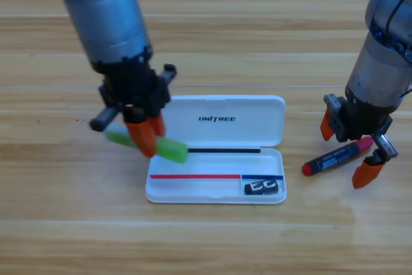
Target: Clean up eraser and pencils
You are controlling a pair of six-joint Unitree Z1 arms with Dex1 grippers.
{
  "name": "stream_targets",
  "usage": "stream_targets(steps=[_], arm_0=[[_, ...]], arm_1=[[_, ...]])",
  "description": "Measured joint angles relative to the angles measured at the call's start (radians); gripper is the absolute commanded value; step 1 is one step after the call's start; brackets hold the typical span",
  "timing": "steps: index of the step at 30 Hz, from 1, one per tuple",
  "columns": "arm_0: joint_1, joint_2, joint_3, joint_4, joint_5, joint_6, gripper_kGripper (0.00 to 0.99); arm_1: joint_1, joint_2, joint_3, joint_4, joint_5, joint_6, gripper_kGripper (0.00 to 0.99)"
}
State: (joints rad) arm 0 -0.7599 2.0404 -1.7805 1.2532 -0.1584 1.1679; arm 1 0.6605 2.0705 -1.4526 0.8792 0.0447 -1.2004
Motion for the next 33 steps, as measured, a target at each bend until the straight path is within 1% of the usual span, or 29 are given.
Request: stream_targets(steps=[2, 9, 12, 14, 16, 17, 18, 20, 22, 23, 24, 27, 30, 33], arm_0=[[-0.017, 0.032, -0.041, -0.003, 0.011, -0.026, 0.074], [-0.061, 0.137, -0.135, -0.004, 0.014, -0.172, 0.074], [-0.079, 0.174, -0.164, -0.004, 0.019, -0.221, 0.074], [-0.084, 0.187, -0.167, -0.004, 0.022, -0.247, 0.074], [-0.086, 0.195, -0.167, -0.004, 0.024, -0.263, 0.074], [-0.086, 0.198, -0.167, -0.004, 0.024, -0.272, 0.074], [-0.086, 0.199, -0.167, -0.004, 0.025, -0.281, 0.074], [-0.086, 0.200, -0.168, -0.004, 0.025, -0.302, 0.074], [-0.086, 0.202, -0.171, -0.004, 0.025, -0.317, 0.074], [-0.086, 0.203, -0.175, -0.004, 0.024, -0.323, 0.074], [-0.086, 0.205, -0.183, -0.004, 0.023, -0.329, 0.074], [-0.084, 0.216, -0.195, -0.004, 0.011, -0.346, 0.074], [-0.077, 0.232, -0.196, -0.004, -0.012, -0.346, 0.074], [-0.067, 0.245, -0.196, -0.004, -0.015, -0.346, 0.074]], arm_1=[[-0.003, 0.020, -0.015, 0.000, 0.000, -0.017, 0.990], [-0.011, 0.078, -0.067, -0.004, 0.000, -0.041, 0.973], [-0.012, 0.096, -0.080, -0.004, -0.003, -0.045, 0.920], [-0.013, 0.103, -0.088, -0.004, -0.005, -0.050, 0.865], [-0.013, 0.107, -0.093, -0.004, -0.008, -0.056, 0.802], [-0.013, 0.108, -0.095, -0.004, -0.010, -0.061, 0.756], [-0.013, 0.109, -0.097, -0.004, -0.012, -0.065, 0.687], [-0.013, 0.110, -0.100, -0.004, -0.021, -0.073, 0.457], [-0.013, 0.110, -0.101, -0.004, -0.035, -0.079, 0.169], [-0.013, 0.111, -0.102, -0.004, -0.041, -0.081, 0.052], [-0.013, 0.112, -0.103, -0.004, -0.043, -0.083, 0.000], [-0.013, 0.112, -0.103, -0.004, -0.043, -0.085, 0.000], [-0.013, 0.113, -0.103, -0.004, -0.044, -0.088, 0.000], [-0.013, 0.113, -0.103, -0.004, -0.044, -0.088, 0.000]])
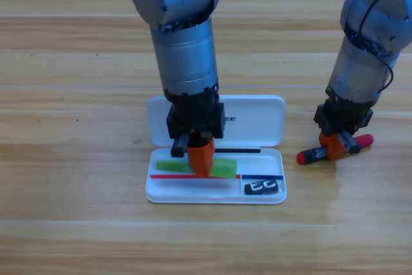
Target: Clean up eraser and pencils
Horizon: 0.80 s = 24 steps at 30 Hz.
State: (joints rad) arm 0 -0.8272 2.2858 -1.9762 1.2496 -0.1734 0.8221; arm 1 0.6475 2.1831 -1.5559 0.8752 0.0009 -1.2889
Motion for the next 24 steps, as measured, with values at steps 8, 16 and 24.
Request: stream_targets(steps=[8, 16, 24], arm_0=[[0.017, 0.004, 0.000, 0.000, 0.004, 0.001, 0.074], [0.017, 0.004, 0.003, -0.023, 0.028, 0.018, 0.074], [0.018, -0.017, 0.114, -0.153, 0.073, 0.040, 0.074]], arm_1=[[0.000, -0.001, 0.000, 0.000, -0.003, 0.013, 0.000], [0.000, -0.017, 0.002, 0.047, -0.003, 0.076, 0.000], [-0.001, -0.149, 0.017, 0.146, 0.004, 0.131, 0.000]])
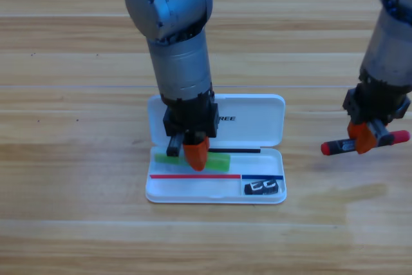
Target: Clean up eraser and pencils
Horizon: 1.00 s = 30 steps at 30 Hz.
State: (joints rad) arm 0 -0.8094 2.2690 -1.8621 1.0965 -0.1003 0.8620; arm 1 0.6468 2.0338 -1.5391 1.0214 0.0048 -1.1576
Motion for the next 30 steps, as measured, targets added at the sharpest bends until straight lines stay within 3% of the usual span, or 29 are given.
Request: stream_targets(steps=[13, 30], arm_0=[[-0.003, -0.004, 0.008, 0.009, 0.008, -0.015, 0.074], [-0.057, -0.031, -0.024, 0.057, 0.008, -0.048, 0.074]], arm_1=[[0.007, -0.110, 0.001, 0.069, 0.009, 0.067, 0.000], [0.009, -0.125, 0.001, 0.071, 0.010, 0.067, 0.000]])
